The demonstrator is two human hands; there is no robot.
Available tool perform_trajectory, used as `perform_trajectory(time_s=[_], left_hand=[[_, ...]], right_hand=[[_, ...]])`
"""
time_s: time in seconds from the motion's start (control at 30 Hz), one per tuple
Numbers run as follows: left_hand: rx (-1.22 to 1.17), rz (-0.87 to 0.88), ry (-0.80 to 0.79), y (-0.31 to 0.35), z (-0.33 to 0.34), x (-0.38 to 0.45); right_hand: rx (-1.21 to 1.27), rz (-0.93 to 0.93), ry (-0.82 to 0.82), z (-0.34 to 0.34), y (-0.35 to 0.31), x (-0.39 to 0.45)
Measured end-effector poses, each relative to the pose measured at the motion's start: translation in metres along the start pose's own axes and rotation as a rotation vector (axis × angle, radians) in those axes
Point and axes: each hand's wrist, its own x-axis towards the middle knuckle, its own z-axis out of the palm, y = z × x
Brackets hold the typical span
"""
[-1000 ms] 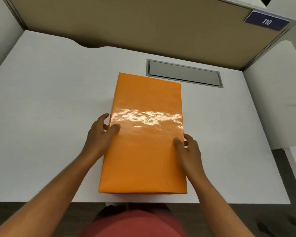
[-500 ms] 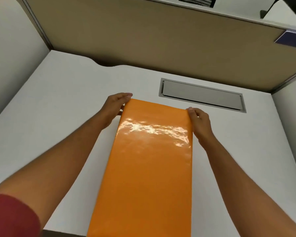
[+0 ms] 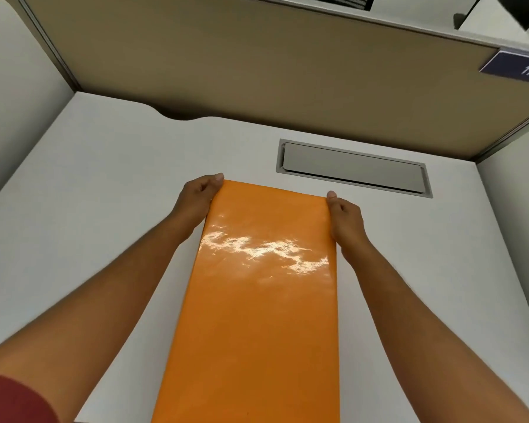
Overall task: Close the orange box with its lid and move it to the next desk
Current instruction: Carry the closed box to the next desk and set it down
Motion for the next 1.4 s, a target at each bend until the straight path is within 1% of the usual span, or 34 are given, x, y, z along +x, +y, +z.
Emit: perform_trajectory(time_s=[0.1,0.23,0.3,0.4,0.5,0.57,0.8,0.9,0.97,1.03,1.1,1.17,1.23,1.4], left_hand=[[0.002,-0.069,-0.006,0.003,-0.011,-0.023],[0.131,-0.129,-0.067,-0.016,-0.01,-0.072],[0.163,-0.161,-0.076,-0.028,-0.007,-0.103],[0.169,-0.151,-0.133,-0.045,-0.005,-0.149],[0.145,-0.186,-0.113,-0.055,-0.003,-0.176],[0.169,-0.188,-0.082,-0.06,-0.001,-0.184],[0.297,-0.11,-0.022,-0.061,0.001,-0.191],[0.228,-0.131,-0.054,-0.061,-0.001,-0.191],[0.184,-0.139,-0.046,-0.063,-0.004,-0.197],[0.257,-0.126,-0.032,-0.067,-0.008,-0.21],[0.312,-0.129,-0.063,-0.073,-0.008,-0.23],[0.302,-0.14,-0.075,-0.079,-0.006,-0.245],[0.3,-0.142,-0.049,-0.083,-0.003,-0.251],[0.336,-0.106,-0.001,-0.088,0.0,-0.25]], right_hand=[[-0.051,0.05,-0.044,-0.005,0.001,-0.021],[-0.095,0.079,-0.058,-0.01,0.028,-0.061],[-0.11,0.058,-0.048,-0.009,0.045,-0.094],[-0.151,0.04,-0.041,-0.002,0.066,-0.143],[-0.168,0.066,-0.011,0.003,0.073,-0.168],[-0.197,0.062,0.018,0.007,0.072,-0.176],[-0.284,0.027,0.097,0.014,0.072,-0.186],[-0.242,0.032,0.082,0.011,0.069,-0.189],[-0.217,0.009,0.052,0.006,0.067,-0.192],[-0.29,-0.035,0.016,0.001,0.07,-0.199],[-0.372,-0.019,-0.007,-0.002,0.077,-0.213],[-0.367,0.007,-0.04,-0.003,0.087,-0.229],[-0.358,0.015,-0.059,0.0,0.094,-0.245],[-0.354,-0.04,-0.026,0.003,0.1,-0.253]])
